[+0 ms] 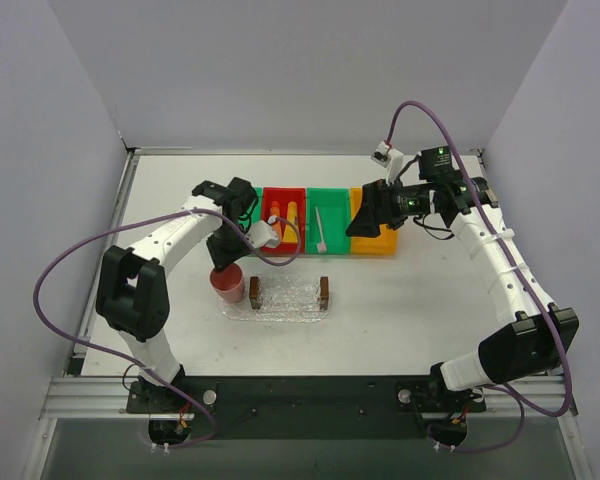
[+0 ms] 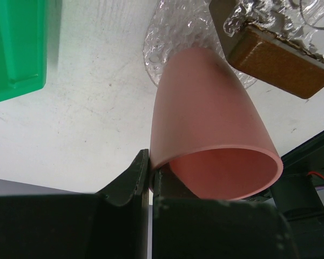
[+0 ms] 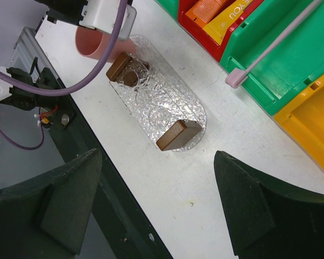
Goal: Prepare toiletry sets of a toothbrush and toothpaste on the tray
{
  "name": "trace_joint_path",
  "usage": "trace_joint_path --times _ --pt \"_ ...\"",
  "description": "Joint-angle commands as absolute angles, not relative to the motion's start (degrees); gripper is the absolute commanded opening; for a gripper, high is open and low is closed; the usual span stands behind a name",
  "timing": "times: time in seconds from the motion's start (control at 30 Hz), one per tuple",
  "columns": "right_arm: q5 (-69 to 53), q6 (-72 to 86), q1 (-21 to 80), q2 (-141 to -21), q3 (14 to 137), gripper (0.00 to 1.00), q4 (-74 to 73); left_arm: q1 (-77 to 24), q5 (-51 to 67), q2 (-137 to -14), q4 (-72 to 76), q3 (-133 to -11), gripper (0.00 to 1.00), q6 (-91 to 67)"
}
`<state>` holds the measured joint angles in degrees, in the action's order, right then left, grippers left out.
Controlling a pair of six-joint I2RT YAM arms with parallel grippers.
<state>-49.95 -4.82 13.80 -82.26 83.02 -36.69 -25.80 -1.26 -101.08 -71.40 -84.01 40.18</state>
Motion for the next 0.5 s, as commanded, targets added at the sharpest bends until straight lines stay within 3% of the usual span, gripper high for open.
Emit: trace_joint_path --times 0.0,0.47 --pt "-51.86 -6.07 13.27 -81.04 82.88 0.79 -37.18 -26.19 -1.67 -101.42 -70.40 -83.50 0.00 39.73" --pt "-51.77 -6.42 13.36 -81.30 82.44 0.79 -37.27 -26.63 -1.93 -102.30 -70.13 -83.06 0.00 39.02"
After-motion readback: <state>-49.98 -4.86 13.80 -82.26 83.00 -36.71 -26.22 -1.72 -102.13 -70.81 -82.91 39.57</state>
